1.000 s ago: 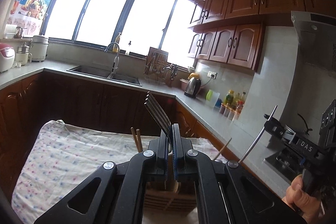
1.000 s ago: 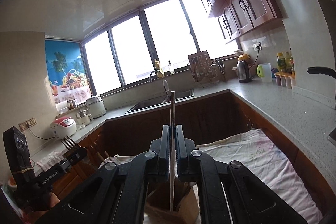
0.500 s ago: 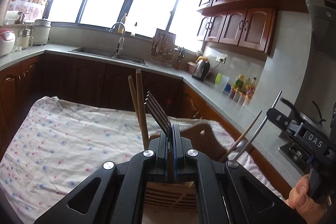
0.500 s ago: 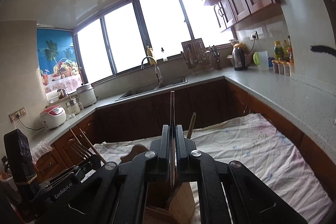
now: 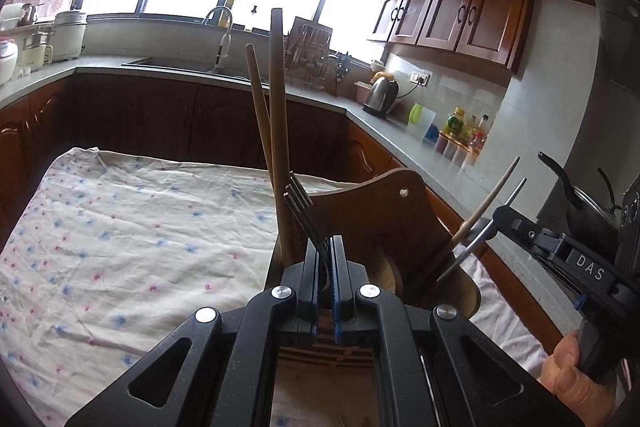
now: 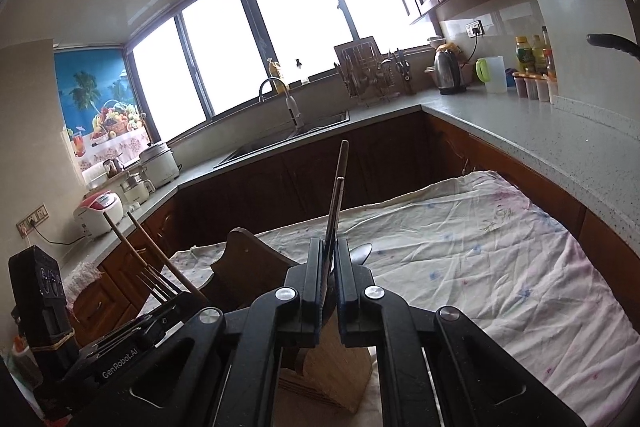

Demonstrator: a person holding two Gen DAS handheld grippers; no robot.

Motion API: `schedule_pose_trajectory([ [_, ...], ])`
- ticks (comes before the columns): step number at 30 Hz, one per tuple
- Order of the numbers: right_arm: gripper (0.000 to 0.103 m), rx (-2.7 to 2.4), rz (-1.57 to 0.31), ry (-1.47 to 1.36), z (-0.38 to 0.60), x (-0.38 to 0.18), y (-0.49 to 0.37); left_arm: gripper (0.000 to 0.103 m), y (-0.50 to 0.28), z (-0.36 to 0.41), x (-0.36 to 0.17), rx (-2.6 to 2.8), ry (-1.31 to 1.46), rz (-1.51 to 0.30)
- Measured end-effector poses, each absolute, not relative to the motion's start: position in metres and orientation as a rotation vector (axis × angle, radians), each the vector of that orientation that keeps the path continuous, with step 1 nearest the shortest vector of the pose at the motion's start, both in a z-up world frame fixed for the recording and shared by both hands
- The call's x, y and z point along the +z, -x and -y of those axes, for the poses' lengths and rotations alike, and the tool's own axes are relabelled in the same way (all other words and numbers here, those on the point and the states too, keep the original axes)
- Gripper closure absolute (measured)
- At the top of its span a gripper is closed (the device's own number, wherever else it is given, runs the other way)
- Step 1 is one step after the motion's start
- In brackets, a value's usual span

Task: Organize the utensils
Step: 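Lower the fork and steel chopstick into the holder and open both tools, then withdraw both open tools back over the remaining utensils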

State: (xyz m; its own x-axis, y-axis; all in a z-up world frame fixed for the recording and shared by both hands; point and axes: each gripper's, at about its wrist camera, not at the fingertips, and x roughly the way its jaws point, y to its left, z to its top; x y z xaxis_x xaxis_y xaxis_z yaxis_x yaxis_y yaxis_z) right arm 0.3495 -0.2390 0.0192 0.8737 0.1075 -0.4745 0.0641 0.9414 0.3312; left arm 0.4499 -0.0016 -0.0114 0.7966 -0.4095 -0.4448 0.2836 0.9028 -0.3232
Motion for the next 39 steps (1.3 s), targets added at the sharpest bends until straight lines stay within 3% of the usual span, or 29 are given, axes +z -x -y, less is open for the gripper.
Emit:
schedule_pose_trajectory([
  [7, 0.097, 0.028, -0.531, -0.378, 0.243, 0.017, -0.351, 0.098, -0.450, 0.000, -0.002, -0.368, 0.245, -0.557],
  [9, 0.093, 0.028, -0.533, -0.387, 0.245, 0.016, -0.351, 0.089, -0.446, 0.001, 0.000, -0.359, 0.247, -0.560],
  [14, 0.092, 0.032, -0.533, -0.398, 0.248, 0.020, -0.346, 0.077, -0.440, 0.004, 0.003, -0.366, 0.239, -0.558],
  [17, 0.079, 0.032, -0.522, -0.419, 0.253, 0.024, -0.339, 0.067, -0.434, 0.007, 0.005, -0.370, 0.233, -0.557],
  [19, 0.056, 0.035, -0.503, -0.431, 0.258, 0.028, -0.331, 0.059, -0.428, 0.008, 0.007, -0.373, 0.229, -0.552],
  [21, 0.050, 0.029, -0.487, -0.440, 0.263, 0.033, -0.323, 0.047, -0.421, 0.008, 0.009, -0.378, 0.232, -0.547],
  [24, 0.038, 0.031, -0.475, -0.479, 0.274, 0.035, -0.310, 0.040, -0.404, 0.001, 0.013, -0.392, 0.237, -0.526],
  [29, 0.027, 0.024, -0.470, -0.517, 0.285, 0.032, -0.283, 0.032, -0.373, -0.013, 0.014, -0.391, 0.251, -0.528],
  [31, 0.016, 0.030, -0.471, -0.518, 0.284, 0.029, -0.272, 0.027, -0.359, -0.020, 0.014, -0.372, 0.255, -0.525],
  [36, 0.012, 0.044, -0.497, -0.523, 0.278, 0.021, -0.247, 0.013, -0.321, -0.031, 0.014, -0.321, 0.256, -0.523],
  [39, 0.012, 0.052, -0.511, -0.514, 0.272, 0.019, -0.232, 0.011, -0.299, -0.033, 0.016, -0.288, 0.249, -0.526],
])
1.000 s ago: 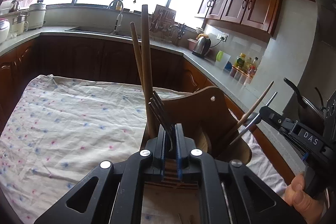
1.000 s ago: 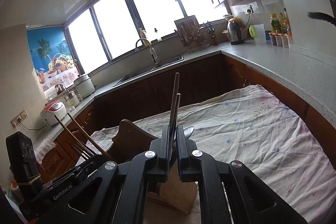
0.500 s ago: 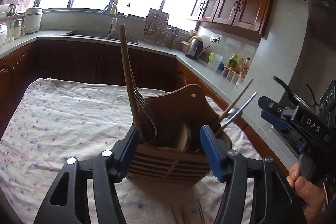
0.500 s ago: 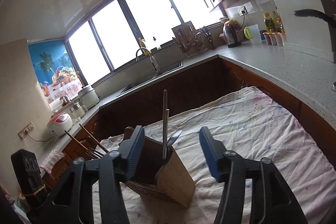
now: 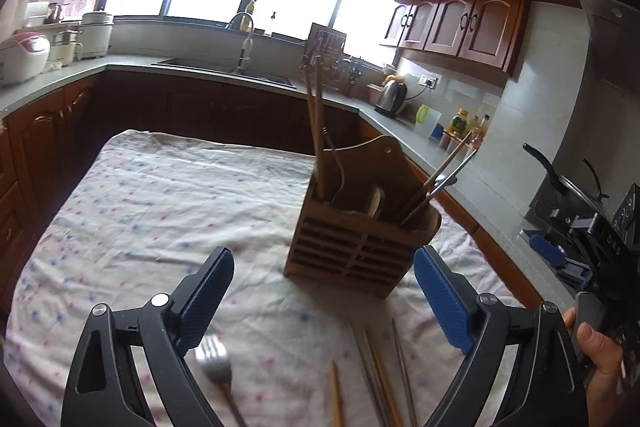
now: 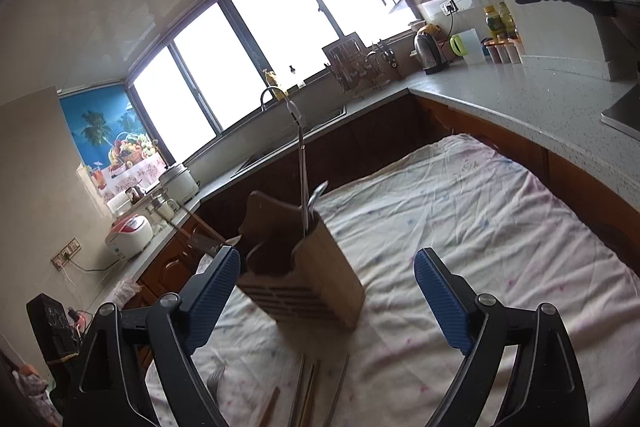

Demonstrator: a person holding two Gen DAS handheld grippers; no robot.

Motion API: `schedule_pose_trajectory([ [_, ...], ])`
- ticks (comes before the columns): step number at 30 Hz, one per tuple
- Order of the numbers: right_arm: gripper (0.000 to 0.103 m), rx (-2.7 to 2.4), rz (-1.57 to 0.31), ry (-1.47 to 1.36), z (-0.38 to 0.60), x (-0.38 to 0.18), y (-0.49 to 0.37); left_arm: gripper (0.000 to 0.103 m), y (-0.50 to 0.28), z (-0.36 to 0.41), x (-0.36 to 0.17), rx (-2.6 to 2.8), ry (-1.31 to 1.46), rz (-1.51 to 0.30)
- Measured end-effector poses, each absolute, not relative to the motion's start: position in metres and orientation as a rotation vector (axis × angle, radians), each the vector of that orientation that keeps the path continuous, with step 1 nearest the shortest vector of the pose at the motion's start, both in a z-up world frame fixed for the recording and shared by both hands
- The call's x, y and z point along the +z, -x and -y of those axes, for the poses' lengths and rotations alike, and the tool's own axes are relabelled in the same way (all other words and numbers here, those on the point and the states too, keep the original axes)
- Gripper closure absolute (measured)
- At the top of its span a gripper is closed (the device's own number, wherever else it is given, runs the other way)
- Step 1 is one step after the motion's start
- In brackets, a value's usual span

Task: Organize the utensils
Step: 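Withdraw both open tools back over the remaining utensils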

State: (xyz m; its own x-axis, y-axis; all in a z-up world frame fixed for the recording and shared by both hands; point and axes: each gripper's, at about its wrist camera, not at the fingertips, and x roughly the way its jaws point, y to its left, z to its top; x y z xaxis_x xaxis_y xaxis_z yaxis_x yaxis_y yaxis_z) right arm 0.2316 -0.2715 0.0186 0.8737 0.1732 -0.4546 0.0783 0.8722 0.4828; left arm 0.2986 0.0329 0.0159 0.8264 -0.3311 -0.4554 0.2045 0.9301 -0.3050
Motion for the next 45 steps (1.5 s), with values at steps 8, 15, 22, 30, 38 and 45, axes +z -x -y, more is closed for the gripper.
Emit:
schedule_pose_trajectory([
  [8, 0.012, 0.074, -0.551, -0.467, 0.251, 0.016, -0.190, 0.008, -0.246, -0.046, 0.020, -0.250, 0.251, -0.564],
  [15, 0.011, 0.090, -0.589, -0.385, 0.228, 0.010, -0.160, 0.007, -0.207, -0.053, 0.022, -0.224, 0.259, -0.597],
  [22, 0.009, 0.121, -0.635, -0.377, 0.212, -0.009, -0.143, 0.007, -0.172, -0.064, 0.017, -0.193, 0.309, -0.609],
  [30, 0.009, 0.147, -0.692, -0.344, 0.200, -0.026, -0.137, 0.007, -0.145, -0.074, 0.008, -0.160, 0.338, -0.627],
  [38, 0.009, 0.123, -0.688, -0.330, 0.197, -0.021, -0.132, 0.007, -0.131, -0.085, 0.015, -0.146, 0.318, -0.612],
  [45, 0.009, 0.103, -0.667, -0.282, 0.192, -0.018, -0.125, 0.007, -0.126, -0.094, 0.015, -0.134, 0.304, -0.595],
])
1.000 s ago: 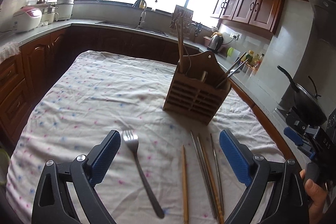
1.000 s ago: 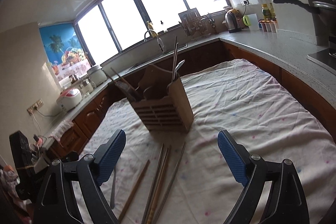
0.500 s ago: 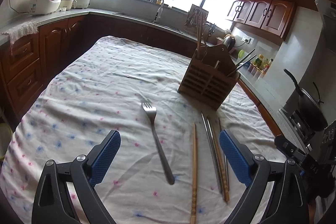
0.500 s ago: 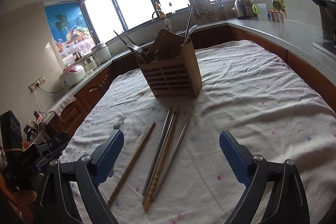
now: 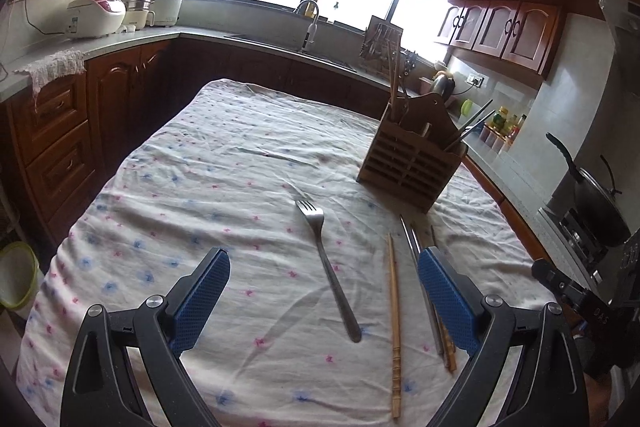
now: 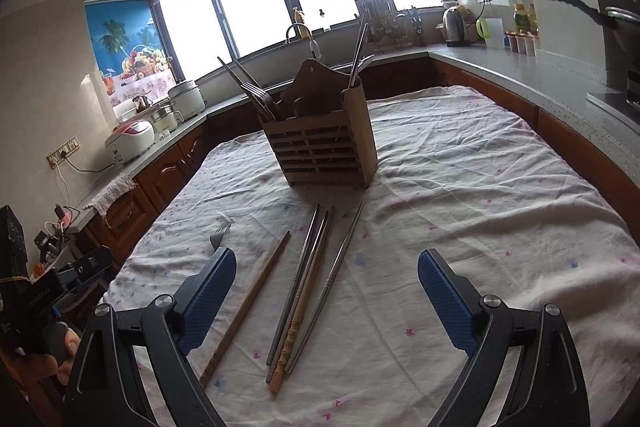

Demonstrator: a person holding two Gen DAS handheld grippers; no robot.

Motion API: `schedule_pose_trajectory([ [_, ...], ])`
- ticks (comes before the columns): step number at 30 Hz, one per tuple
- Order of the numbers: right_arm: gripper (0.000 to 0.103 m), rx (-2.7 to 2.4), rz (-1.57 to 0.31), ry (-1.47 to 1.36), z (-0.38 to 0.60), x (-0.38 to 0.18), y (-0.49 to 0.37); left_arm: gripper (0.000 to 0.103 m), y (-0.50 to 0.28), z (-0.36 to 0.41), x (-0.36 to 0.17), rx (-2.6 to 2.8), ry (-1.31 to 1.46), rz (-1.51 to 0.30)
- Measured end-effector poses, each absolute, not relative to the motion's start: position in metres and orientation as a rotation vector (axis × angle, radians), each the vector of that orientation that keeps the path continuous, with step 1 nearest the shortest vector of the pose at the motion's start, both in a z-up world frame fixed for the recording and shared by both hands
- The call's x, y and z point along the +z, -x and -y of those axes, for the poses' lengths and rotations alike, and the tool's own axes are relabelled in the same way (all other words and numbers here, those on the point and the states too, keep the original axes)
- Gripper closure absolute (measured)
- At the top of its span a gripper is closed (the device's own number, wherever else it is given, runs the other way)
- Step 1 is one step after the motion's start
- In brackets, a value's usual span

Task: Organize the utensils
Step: 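Withdraw both open tools back over the remaining utensils, then grasp a wooden chopstick with the left tool while the right tool grasps a steel chopstick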

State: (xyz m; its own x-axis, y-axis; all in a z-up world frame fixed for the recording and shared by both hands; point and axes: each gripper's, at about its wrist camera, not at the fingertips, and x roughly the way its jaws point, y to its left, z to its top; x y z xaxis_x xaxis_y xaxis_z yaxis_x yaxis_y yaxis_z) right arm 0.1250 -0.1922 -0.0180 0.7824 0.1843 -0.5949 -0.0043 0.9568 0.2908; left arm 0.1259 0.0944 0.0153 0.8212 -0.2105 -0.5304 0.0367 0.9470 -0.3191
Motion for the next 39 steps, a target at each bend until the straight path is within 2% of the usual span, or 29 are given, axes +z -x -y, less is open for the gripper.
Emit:
schedule_pose_trajectory([
  [11, 0.011, 0.099, -0.714, -0.312, 0.205, -0.029, -0.141, 0.008, -0.146, -0.063, 0.014, -0.176, 0.189, -0.650],
  [16, 0.030, 0.095, -0.757, -0.317, 0.207, -0.037, -0.157, 0.011, -0.166, -0.041, 0.014, -0.197, 0.111, -0.703],
  [19, 0.040, 0.098, -0.783, -0.324, 0.206, -0.043, -0.166, 0.019, -0.179, -0.030, 0.011, -0.226, 0.090, -0.742],
  [23, 0.042, 0.104, -0.821, -0.325, 0.206, -0.053, -0.180, 0.028, -0.199, -0.019, 0.005, -0.246, 0.076, -0.794],
  [27, 0.050, 0.104, -0.857, -0.330, 0.205, -0.061, -0.194, 0.040, -0.219, -0.010, -0.001, -0.273, 0.071, -0.833],
  [29, 0.052, 0.106, -0.870, -0.336, 0.205, -0.066, -0.202, 0.042, -0.228, -0.005, -0.003, -0.291, 0.071, -0.850],
  [34, 0.068, 0.100, -0.909, -0.330, 0.205, -0.076, -0.226, 0.045, -0.255, 0.007, -0.013, -0.352, 0.068, -0.894],
  [36, 0.069, 0.103, -0.926, -0.328, 0.205, -0.082, -0.237, 0.052, -0.265, 0.009, -0.018, -0.369, 0.072, -0.915],
  [39, 0.073, 0.102, -0.947, -0.320, 0.204, -0.088, -0.251, 0.056, -0.279, 0.014, -0.024, -0.369, 0.045, -0.933],
])
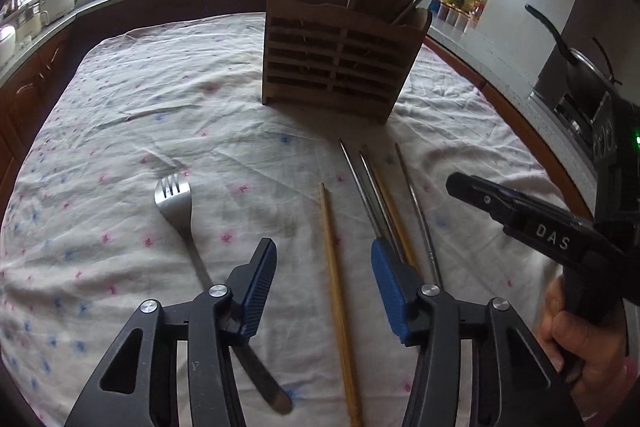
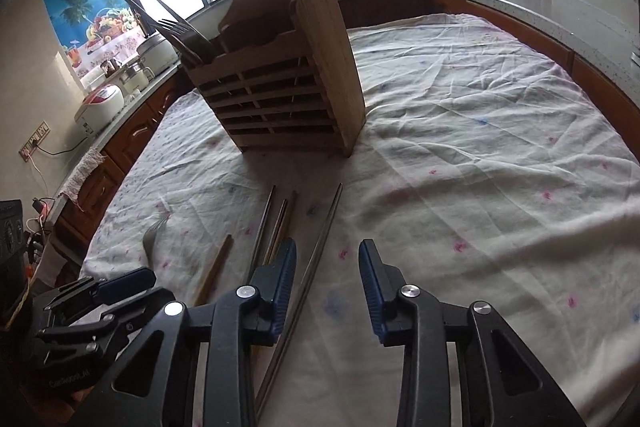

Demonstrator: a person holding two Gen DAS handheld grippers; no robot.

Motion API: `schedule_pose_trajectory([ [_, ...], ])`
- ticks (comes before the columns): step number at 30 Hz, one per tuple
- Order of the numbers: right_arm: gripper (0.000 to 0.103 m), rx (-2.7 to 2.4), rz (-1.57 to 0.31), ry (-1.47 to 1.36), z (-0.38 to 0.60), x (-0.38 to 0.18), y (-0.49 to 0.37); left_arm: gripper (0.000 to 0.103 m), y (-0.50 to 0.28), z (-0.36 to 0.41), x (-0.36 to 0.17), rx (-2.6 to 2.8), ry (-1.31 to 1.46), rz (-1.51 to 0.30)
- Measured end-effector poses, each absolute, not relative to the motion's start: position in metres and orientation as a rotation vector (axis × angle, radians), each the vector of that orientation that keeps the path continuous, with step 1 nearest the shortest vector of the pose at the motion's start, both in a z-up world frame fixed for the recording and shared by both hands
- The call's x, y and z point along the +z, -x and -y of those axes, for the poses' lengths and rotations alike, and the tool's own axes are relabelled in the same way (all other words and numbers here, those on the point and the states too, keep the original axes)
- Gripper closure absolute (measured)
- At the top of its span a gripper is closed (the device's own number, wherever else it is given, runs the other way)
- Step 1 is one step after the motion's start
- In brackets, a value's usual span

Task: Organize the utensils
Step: 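Grasp a wooden chopstick with the left tool while the right tool grasps a steel chopstick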

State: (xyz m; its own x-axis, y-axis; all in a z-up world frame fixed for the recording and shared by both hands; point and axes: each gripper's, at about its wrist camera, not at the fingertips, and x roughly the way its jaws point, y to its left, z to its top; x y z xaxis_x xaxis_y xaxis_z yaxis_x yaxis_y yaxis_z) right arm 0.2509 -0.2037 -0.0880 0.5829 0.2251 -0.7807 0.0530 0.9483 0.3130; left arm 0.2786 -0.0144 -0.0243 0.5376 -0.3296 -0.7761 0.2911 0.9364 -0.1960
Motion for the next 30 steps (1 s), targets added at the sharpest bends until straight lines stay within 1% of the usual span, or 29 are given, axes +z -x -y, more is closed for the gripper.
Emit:
schedule_pose_trajectory([
  [4, 0.075, 0.107, -0.978, -0.294, 0.198, -0.096, -0.268, 0.060, -0.291, 0.021, -0.032, -0.389, 0.044, -0.958],
  [6, 0.076, 0.104, -0.998, -0.272, 0.195, -0.101, -0.274, 0.065, -0.297, 0.023, -0.038, -0.393, 0.040, -0.972],
  [10, 0.087, 0.092, -1.023, -0.204, 0.186, -0.108, -0.282, 0.069, -0.307, 0.028, -0.048, -0.404, 0.040, -0.999],
  [11, 0.089, 0.090, -1.027, -0.193, 0.185, -0.107, -0.282, 0.072, -0.307, 0.029, -0.049, -0.404, 0.038, -1.004],
  [12, 0.095, 0.098, -1.032, -0.192, 0.186, -0.108, -0.282, 0.074, -0.310, 0.030, -0.052, -0.407, 0.033, -1.014],
  [15, 0.096, 0.123, -1.056, -0.183, 0.189, -0.106, -0.274, 0.076, -0.313, 0.036, -0.055, -0.401, 0.005, -1.007],
  [17, 0.096, 0.148, -1.070, -0.161, 0.190, -0.103, -0.263, 0.085, -0.315, 0.037, -0.056, -0.383, -0.015, -1.005],
  [23, 0.096, 0.176, -1.093, -0.182, 0.200, -0.099, -0.243, 0.086, -0.313, 0.029, -0.056, -0.405, 0.012, -1.047],
  [24, 0.094, 0.166, -1.091, -0.193, 0.202, -0.099, -0.244, 0.086, -0.314, 0.030, -0.055, -0.403, 0.009, -1.053],
  [30, 0.094, 0.134, -1.083, -0.195, 0.196, -0.101, -0.251, 0.086, -0.325, 0.050, -0.055, -0.386, -0.091, -1.072],
])
